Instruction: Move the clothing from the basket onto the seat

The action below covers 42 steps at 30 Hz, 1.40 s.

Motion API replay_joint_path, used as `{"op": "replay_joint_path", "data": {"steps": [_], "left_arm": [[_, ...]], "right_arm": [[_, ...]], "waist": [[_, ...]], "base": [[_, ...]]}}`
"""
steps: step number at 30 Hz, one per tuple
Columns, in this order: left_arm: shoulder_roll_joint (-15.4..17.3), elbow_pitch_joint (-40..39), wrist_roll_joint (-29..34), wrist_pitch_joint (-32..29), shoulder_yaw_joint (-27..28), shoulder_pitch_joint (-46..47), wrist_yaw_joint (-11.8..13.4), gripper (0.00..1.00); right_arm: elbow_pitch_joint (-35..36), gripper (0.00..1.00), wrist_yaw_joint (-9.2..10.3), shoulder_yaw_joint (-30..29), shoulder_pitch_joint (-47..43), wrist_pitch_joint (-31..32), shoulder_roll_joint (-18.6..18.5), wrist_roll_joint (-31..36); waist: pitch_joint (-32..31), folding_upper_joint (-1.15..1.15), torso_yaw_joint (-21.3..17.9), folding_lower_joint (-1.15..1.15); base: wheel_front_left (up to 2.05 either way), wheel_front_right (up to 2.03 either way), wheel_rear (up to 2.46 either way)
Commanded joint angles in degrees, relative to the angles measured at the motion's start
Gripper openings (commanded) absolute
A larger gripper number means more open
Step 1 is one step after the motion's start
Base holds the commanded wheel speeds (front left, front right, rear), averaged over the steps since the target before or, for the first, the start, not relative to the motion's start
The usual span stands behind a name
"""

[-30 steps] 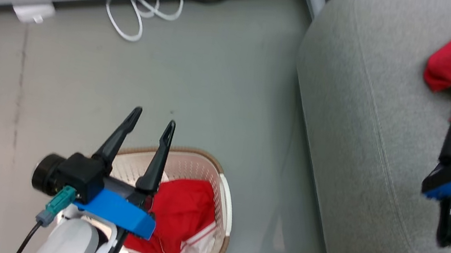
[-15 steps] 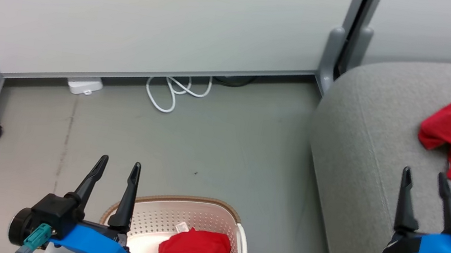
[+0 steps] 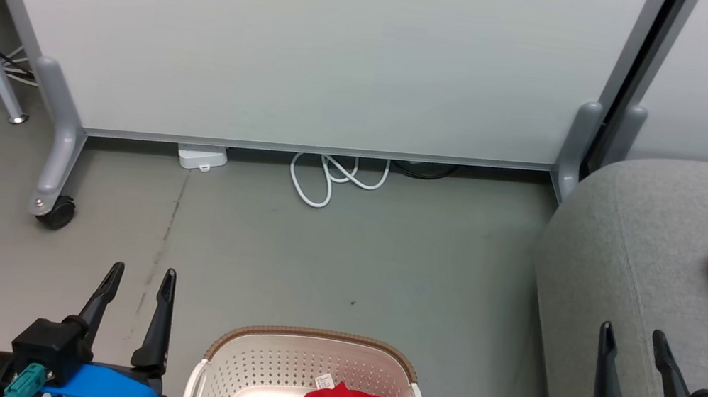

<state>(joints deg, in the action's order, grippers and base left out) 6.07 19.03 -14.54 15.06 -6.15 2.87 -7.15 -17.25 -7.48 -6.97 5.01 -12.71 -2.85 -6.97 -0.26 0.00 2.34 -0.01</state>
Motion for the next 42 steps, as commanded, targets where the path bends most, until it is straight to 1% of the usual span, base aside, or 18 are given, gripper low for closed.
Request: {"op": "replay_joint_path", "data": {"steps": [1,10,16,25,34,42], "left_arm": [[0.3,0.2,0.3,0.2,0.5,-0.4,-0.4,1.00],[0.2,1.5,0.9,0.2,2.0,-0.6,-0.4,1.00],[0.2,1.6,0.9,0.2,2.5,-0.6,-0.5,1.00],[0.1,1.8,0.7,0.2,2.1,-0.2,-0.5,1.00],[0.4,1.7,0.5,0.2,1.5,0.3,-0.5,1.00],[0.4,1.8,0.2,0.2,0.8,1.3,-0.5,1.00]], "right_arm": [[0.3,1.00,-0.03,0.2,-1.1,-0.4,-0.1,-0.3],[0.8,1.00,-0.03,1.1,-3.1,-0.5,-0.1,-0.5],[1.2,1.00,-0.03,1.6,-3.2,-0.1,-0.1,-0.5],[1.5,1.00,-0.03,1.5,-3.0,0.3,-0.1,1.3],[1.4,1.00,-0.03,1.9,-3.4,0.5,-0.1,0.4],[2.1,1.00,-0.03,3.2,-1.7,0.5,-0.1,0.5]], "waist": [[-0.2,0.00,0.5,0.01],[-0.1,0.00,2.7,0.01],[0.4,0.00,3.1,0.01],[0.6,0.00,2.8,0.01],[0.8,0.00,2.6,0.01],[3.9,0.00,0.8,0.01]], "base": [[0.00,0.00,0.00],[0.00,0.00,0.00],[0.00,0.00,0.00],[0.00,0.00,0.00],[0.00,0.00,0.00],[0.00,0.00,0.00]]}}
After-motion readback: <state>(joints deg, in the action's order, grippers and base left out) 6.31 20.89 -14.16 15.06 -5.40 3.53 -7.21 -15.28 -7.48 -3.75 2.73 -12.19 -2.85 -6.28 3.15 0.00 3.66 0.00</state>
